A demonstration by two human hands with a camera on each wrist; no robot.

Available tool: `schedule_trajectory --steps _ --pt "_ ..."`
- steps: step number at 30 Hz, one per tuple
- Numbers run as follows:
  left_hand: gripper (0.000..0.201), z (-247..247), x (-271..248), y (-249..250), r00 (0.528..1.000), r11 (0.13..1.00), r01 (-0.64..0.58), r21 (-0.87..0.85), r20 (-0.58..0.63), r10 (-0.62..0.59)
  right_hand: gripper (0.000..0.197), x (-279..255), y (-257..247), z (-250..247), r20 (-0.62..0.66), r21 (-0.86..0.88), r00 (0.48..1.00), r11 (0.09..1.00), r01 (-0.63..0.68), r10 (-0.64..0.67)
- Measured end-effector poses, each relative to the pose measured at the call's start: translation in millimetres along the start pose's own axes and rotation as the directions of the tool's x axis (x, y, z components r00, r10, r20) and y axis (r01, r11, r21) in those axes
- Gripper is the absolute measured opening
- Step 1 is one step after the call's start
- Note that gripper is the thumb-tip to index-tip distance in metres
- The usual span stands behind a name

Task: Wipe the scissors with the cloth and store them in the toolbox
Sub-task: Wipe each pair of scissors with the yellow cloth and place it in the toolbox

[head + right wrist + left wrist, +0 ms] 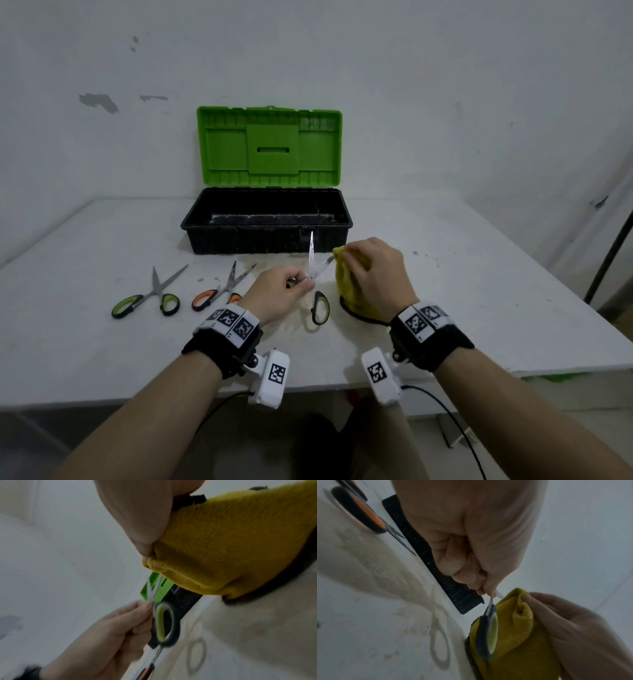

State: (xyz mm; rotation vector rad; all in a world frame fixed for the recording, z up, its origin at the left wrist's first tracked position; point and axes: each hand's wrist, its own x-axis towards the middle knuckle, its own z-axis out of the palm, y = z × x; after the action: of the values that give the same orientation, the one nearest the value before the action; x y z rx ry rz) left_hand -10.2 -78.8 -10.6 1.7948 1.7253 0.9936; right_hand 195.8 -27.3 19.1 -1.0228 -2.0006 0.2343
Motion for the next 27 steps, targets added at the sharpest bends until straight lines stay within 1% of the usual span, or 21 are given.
schedule_trajectory --steps 2,3,6,8,10,12,14,16,18,20,22,25,27 --pt "0.026 1.5 3.0 2.0 1.0 1.0 -0.015 0.002 -0.002 0.015 0.012 -9.7 -10.7 9.5 0.064 0.011 0.995 0.997 0.078 -0.078" --pt "0.026 2.4 3.8 3.0 1.0 1.0 -0.02 -0.007 0.007 0.02 0.012 -12.9 -13.8 14.0 0.091 0.016 0.991 0.995 0.095 -0.096" --pt "0.027 2.8 4.3 2.3 0.998 0.998 -0.056 0.006 0.022 0.056 0.017 -16.1 -14.6 21.8 0.137 0.004 0.987 0.997 0.081 -0.081" --pt "0.03 1.6 2.6 -0.3 0.997 0.997 -0.073 0.022 0.021 0.072 0.017 -13.3 -11.7 21.6 0.125 -0.005 0.99 0.998 0.059 -0.058" --pt "0.031 0.4 0.5 -2.9 0.997 0.997 -0.072 0.031 0.025 0.072 0.016 -6.9 -6.1 19.2 0.085 -0.015 0.996 1.0 0.012 -0.01" --pt "0.03 0.1 -1.2 -5.8 0.998 0.997 -0.06 0.039 0.031 0.059 0.017 2.2 2.7 14.9 0.042 -0.051 0.997 0.996 -0.068 0.07" --pt "0.029 0.1 -2.6 -7.1 0.999 0.999 -0.039 0.035 0.036 0.038 0.018 10.4 12.2 8.1 0.004 -0.072 0.987 0.984 -0.16 0.161" --pt "0.028 -0.1 -3.2 -6.7 0.999 1.0 -0.021 0.012 0.032 0.02 0.017 12.2 15.1 1.2 -0.023 -0.051 0.98 0.979 -0.2 0.199" --pt "0.027 -0.3 -2.5 -4.8 1.0 1.0 -0.014 0.008 0.012 0.013 0.016 6.0 7.5 -2.1 -0.008 -0.03 0.989 0.988 -0.15 0.15" --pt "0.026 0.0 -0.8 -2.6 1.0 1.0 -0.023 0.008 -0.001 0.023 0.014 -6.8 -5.6 0.1 0.043 -0.003 0.998 0.999 -0.046 0.046" --pt "0.026 0.6 1.6 0.0 0.999 0.998 -0.053 0.032 -0.004 0.053 0.013 -18.1 -14.5 7.5 0.095 0.025 0.995 0.999 0.023 -0.026" --pt "0.025 1.1 4.0 3.2 0.996 0.994 -0.088 0.061 -0.006 0.088 0.013 -22.3 -15.4 18.0 0.162 0.011 0.985 0.999 0.053 -0.054" --pt "0.025 0.2 3.0 4.7 0.995 0.993 -0.096 0.062 -0.004 0.097 0.013 -19.9 -13.8 20.1 0.173 -0.007 0.983 0.998 0.064 -0.062"
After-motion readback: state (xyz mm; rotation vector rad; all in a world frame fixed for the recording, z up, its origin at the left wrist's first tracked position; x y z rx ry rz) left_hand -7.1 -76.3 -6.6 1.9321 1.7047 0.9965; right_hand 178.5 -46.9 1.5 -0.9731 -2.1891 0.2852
